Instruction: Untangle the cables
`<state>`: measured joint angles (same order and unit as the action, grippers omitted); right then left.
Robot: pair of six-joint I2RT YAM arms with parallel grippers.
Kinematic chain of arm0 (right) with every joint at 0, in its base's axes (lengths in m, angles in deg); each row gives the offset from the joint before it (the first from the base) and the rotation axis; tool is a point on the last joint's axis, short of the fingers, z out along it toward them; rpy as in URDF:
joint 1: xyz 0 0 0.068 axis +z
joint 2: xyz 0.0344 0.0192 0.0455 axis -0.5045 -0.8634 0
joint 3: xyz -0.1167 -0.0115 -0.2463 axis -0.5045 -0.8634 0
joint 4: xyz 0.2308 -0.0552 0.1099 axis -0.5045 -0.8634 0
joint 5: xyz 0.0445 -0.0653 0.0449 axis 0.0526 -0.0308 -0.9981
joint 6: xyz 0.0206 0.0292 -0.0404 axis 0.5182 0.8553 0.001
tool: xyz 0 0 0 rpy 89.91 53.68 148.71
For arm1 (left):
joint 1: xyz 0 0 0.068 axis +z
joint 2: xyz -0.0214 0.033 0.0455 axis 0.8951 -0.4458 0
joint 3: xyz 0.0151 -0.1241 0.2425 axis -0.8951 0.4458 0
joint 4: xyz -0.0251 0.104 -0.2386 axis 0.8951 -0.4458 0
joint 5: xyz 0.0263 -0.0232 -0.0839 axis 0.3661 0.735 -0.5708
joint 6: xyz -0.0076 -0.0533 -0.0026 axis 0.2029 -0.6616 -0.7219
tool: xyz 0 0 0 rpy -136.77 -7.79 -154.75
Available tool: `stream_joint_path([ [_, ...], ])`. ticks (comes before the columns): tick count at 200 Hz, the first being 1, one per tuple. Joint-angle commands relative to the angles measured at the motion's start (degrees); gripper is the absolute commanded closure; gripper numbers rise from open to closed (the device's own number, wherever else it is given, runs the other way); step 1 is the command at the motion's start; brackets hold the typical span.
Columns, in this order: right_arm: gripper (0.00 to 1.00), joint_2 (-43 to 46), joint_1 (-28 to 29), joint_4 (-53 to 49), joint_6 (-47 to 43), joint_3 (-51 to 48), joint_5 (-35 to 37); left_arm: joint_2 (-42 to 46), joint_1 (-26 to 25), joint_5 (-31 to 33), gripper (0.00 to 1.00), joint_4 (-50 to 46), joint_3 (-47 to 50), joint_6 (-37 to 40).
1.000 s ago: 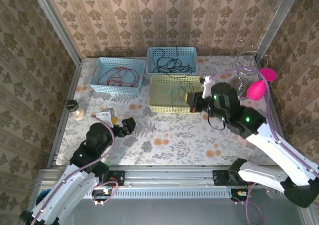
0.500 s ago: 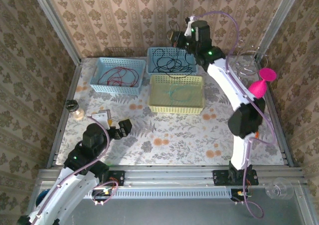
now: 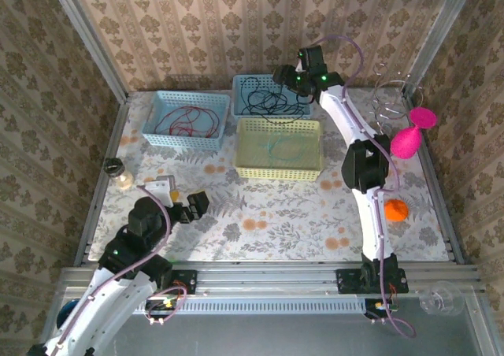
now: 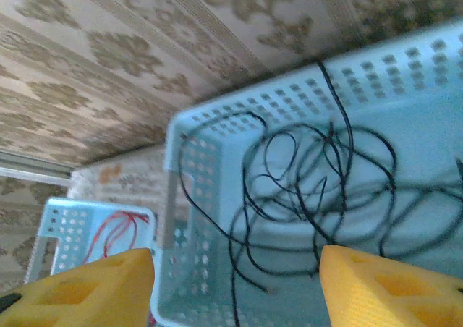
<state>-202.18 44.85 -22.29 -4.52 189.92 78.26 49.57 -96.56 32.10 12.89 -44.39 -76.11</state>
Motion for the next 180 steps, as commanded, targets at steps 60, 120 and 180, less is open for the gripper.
stream_joint_path([
  [60,0.00,46.49,7.44,7.93,-12.50,-47.66,11.07,-15.78,-0.53,11.63,0.00,-9.00,-15.11,4.25],
  [120,0.00,77.43,13.23,10.64,-13.55,-72.29,21.50,-16.73,-0.60,17.61,0.00,2.93,-11.85,8.03],
  [180,0.00,99.36,13.23,31.59,-30.76,-106.72,23.50,-10.79,-0.54,22.64,0.00,30.56,4.75,39.28],
])
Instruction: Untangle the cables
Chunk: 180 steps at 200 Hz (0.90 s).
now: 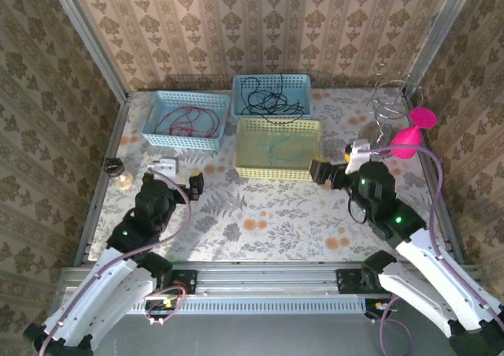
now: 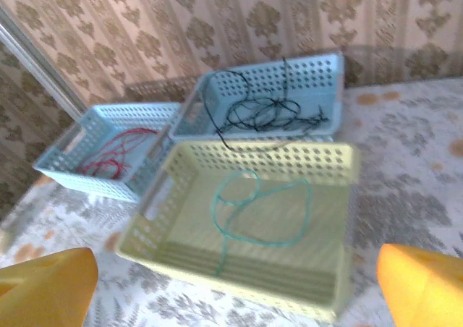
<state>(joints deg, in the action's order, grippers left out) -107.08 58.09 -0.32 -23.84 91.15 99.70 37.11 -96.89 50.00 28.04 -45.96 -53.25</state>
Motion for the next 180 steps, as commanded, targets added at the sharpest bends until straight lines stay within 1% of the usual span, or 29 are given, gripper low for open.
stream_joint_path([
  [1,0.00,4.46,-0.02,9.65,-11.81,-8.24,2.14,1.71,-0.21,4.92,0.00,16.18,6.72,16.78],
  [13,0.00,6.74,-0.10,11.09,-15.82,-11.43,3.48,1.41,0.37,7.01,0.00,24.76,11.63,19.98],
  [21,0.00,7.73,-0.18,12.11,-18.63,-13.20,4.20,0.21,1.68,6.99,0.00,30.97,15.33,21.55],
  [31,0.00,8.39,-0.48,13.87,-22.03,-15.20,5.41,-2.47,4.57,5.72,0.00,37.26,18.81,20.58],
  [37,0.00,8.53,-0.82,15.24,-23.67,-16.31,5.77,-4.93,6.80,4.11,0.00,40.85,20.52,18.93],
  [40,0.00,8.53,-1.03,16.07,-24.49,-16.94,5.94,-6.30,9.41,2.88,0.00,42.14,21.12,18.17],
  [47,0.00,8.19,-1.81,18.42,-25.67,-18.28,5.94,-9.60,13.29,0.15,0.00,44.08,21.81,16.03],
  [60,0.00,7.03,-3.53,22.85,-27.94,-19.94,3.41,-17.14,19.03,-4.78,0.00,49.96,22.39,13.88],
  [68,0.00,5.10,-4.89,26.79,-28.14,-21.08,2.39,-21.96,20.82,-6.32,0.00,55.41,22.74,13.72],
  [81,0.00,1.94,-6.96,31.06,-27.33,-21.69,1.65,-29.19,22.17,-6.74,0.00,61.47,21.90,14.60],
  [100,0.00,-4.87,-11.34,39.13,-25.93,-23.34,0.07,-38.94,24.38,-10.03,0.00,64.84,18.15,15.80],
  [118,0.00,-13.93,-16.48,49.30,-24.94,-24.86,-5.39,-43.96,25.44,-13.40,0.00,64.33,14.35,17.69],
  [128,0.00,-19.08,-18.53,53.56,-24.27,-24.63,-6.70,-46.11,26.27,-14.03,0.00,64.77,12.89,18.04],
  [134,0.00,-22.65,-19.67,56.40,-23.44,-24.40,-7.42,-47.65,27.17,-14.72,0.00,65.55,12.45,16.76],
  [148,0.00,-29.99,-21.78,63.68,-19.05,-23.98,-7.80,-53.36,29.92,-17.58,0.00,70.87,12.29,13.63],
  [164,0.00,-35.70,-22.51,66.93,-19.93,-22.77,-9.00,-61.44,31.14,-18.33,0.00,80.65,12.22,13.57],
  [168,0.00,-36.83,-22.64,67.20,-19.92,-22.41,-8.99,-60.62,31.25,-18.38,0.00,79.39,12.15,13.31],
  [176,0.00,-38.85,-23.01,67.93,-19.10,-21.63,-8.55,-57.85,31.64,-18.60,0.00,72.14,10.94,12.19],
  [180,0.00,-39.76,-23.25,68.42,-18.90,-21.28,-8.29,-57.64,31.78,-19.09,0.00,70.15,10.18,11.91],
])
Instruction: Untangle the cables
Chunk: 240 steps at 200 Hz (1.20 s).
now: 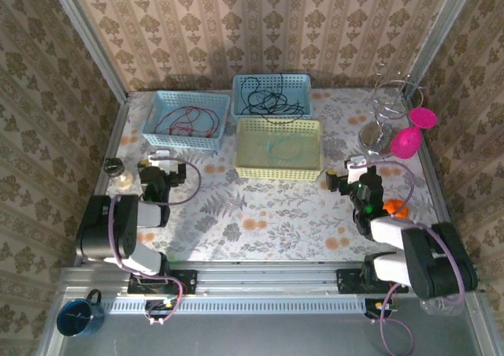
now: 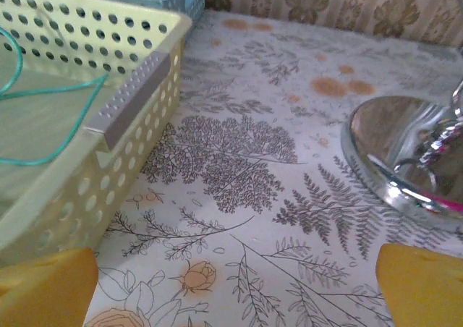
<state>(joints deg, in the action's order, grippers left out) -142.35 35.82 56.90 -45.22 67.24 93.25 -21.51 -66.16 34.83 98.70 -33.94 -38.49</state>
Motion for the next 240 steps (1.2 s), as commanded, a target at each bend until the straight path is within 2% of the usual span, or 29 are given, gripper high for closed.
stream_joint_path([
  [1,0.00,-4.82,-1.01,11.32,2.54,2.68,-1.77,0.83,1.14,-4.01,0.00,-0.66,-2.01,-2.86],
  [12,0.00,-8.47,-1.47,12.59,2.99,3.52,-1.70,-0.93,1.57,-5.17,0.00,0.67,-3.24,-2.20],
  [22,0.00,-11.75,-1.81,13.60,3.33,4.46,-1.82,0.20,1.73,-5.16,0.00,-4.46,-4.65,-2.90],
  [34,0.00,-15.46,-2.02,16.70,3.19,5.63,-2.22,-0.57,1.78,-5.11,0.00,-5.35,-5.93,-2.63],
  [50,0.00,-13.23,-2.51,3.93,3.61,10.38,-2.67,-0.41,1.66,-4.96,0.00,-8.32,-7.26,-2.65],
  [72,0.00,-14.07,-4.71,-0.15,6.49,13.12,-2.77,-0.44,1.59,-4.97,0.00,-8.12,-7.15,-2.62],
  [240,0.00,-14.07,-4.64,0.26,6.66,13.05,-2.14,-0.42,1.58,-4.92,0.00,-8.09,-7.12,-2.62],
])
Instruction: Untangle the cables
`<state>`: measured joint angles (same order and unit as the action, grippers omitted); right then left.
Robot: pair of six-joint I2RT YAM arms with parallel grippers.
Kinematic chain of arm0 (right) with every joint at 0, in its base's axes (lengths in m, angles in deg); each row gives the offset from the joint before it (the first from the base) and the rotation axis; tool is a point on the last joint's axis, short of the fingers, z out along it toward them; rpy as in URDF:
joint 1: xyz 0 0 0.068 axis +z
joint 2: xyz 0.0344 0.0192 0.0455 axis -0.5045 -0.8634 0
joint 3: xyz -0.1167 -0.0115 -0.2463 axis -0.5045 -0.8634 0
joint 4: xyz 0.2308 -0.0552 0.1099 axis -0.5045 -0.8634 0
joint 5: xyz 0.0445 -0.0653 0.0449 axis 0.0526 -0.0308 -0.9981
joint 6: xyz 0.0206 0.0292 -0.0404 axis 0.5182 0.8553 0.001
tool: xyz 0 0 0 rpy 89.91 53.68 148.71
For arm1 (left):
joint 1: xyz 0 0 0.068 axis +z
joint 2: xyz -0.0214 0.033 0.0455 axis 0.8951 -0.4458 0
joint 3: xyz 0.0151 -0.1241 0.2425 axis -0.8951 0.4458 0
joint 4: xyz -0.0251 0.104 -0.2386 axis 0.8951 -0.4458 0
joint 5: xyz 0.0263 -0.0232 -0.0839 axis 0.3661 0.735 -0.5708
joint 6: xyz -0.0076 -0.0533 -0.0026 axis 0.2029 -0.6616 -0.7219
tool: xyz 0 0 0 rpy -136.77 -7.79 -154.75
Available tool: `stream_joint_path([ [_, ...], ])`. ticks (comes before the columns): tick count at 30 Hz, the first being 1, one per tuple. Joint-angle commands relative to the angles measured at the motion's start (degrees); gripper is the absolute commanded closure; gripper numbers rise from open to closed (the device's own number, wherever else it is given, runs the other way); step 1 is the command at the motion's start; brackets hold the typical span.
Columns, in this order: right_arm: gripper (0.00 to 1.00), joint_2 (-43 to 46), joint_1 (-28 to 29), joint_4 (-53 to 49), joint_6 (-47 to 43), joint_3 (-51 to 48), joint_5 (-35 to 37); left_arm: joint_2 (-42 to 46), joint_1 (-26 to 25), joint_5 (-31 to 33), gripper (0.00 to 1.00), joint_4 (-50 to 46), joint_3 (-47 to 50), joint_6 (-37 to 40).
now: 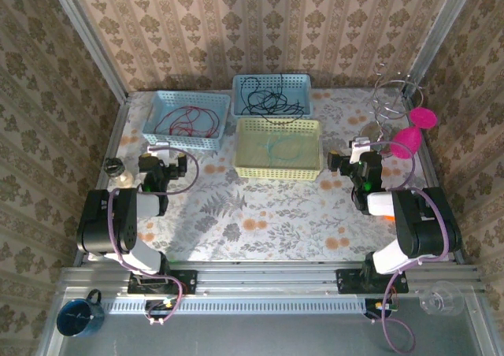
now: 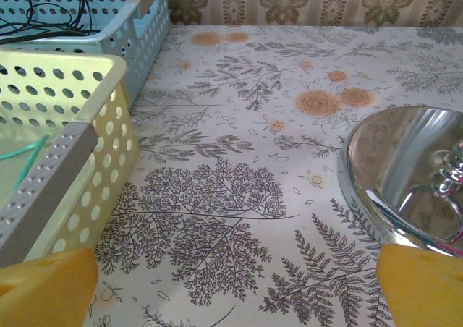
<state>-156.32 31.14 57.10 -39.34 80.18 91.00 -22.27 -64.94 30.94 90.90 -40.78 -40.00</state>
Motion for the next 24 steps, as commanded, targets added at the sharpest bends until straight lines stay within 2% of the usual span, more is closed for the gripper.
stream_joint_path([
  [1,0.00,-0.12,0.04,0.07,0.77,0.09,0.11,0.33,0.36,-1.01,0.00,-0.29,-0.27,-1.11],
  [15,0.00,-0.08,0.63,0.33,0.37,-0.06,1.24,0.31,0.40,-1.04,0.00,-0.29,-0.32,-1.11],
  [19,0.00,-0.43,-0.60,-0.99,1.24,0.86,-1.36,0.37,0.42,-1.07,0.00,-0.29,-0.27,-1.11],
  [24,0.00,-0.18,-0.47,-0.24,1.03,0.29,-0.71,0.31,0.37,-1.06,0.00,-0.29,-0.29,-1.11],
])
